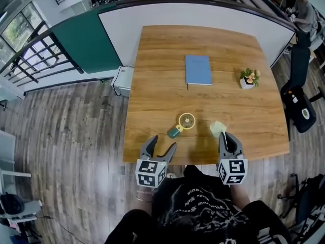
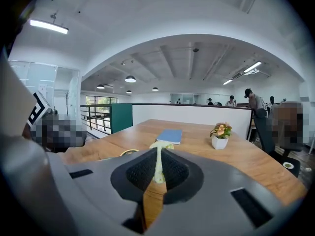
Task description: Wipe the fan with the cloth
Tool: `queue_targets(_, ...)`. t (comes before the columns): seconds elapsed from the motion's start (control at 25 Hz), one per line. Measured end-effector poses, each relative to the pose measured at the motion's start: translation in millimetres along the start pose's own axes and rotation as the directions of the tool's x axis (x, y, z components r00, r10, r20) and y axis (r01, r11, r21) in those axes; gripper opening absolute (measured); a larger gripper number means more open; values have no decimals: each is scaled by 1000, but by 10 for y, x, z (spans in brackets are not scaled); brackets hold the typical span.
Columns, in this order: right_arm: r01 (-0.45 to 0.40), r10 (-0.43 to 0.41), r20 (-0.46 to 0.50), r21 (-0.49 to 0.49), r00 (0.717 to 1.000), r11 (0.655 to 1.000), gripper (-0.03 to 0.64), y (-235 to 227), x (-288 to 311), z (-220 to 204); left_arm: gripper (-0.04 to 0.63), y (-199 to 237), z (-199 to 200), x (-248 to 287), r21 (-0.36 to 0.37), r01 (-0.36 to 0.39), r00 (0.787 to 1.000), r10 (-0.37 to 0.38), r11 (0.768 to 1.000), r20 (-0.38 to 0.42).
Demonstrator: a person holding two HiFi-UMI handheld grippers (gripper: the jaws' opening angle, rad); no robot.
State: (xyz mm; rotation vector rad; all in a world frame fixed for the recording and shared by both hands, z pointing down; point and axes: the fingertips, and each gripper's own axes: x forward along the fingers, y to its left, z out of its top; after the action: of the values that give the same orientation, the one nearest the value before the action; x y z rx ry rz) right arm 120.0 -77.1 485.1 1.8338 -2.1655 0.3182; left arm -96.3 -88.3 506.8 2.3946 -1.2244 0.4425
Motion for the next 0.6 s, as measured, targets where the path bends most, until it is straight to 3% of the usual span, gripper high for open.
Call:
queue_targets(0.2,-21,21,-3,-11,1000,1000,29,86,-17,-2,258,39,110,-50,-15,-38,997,39,999,70)
queue_targets(0.32,-29,29,0,-22,1000,999,28,134,-12,26,155,111,162,-90,-40,-74,991,78,996,104)
queue_targets(0.44,-32,32,5,-28,999,999,28,173,0,64,39,299,226,-174,-113,-178,968,195,978,161)
queue_targets(0.52,-27,27,1,-33,1000,999,28,205,-7,63,21,362,235,-224,-133,-206,958,227,970,176)
queue_targets(0.6,-17,16,-6,-50,1000,999,26,220,-10,51,21,335,237,-237,-120,-190,961,209,975,179)
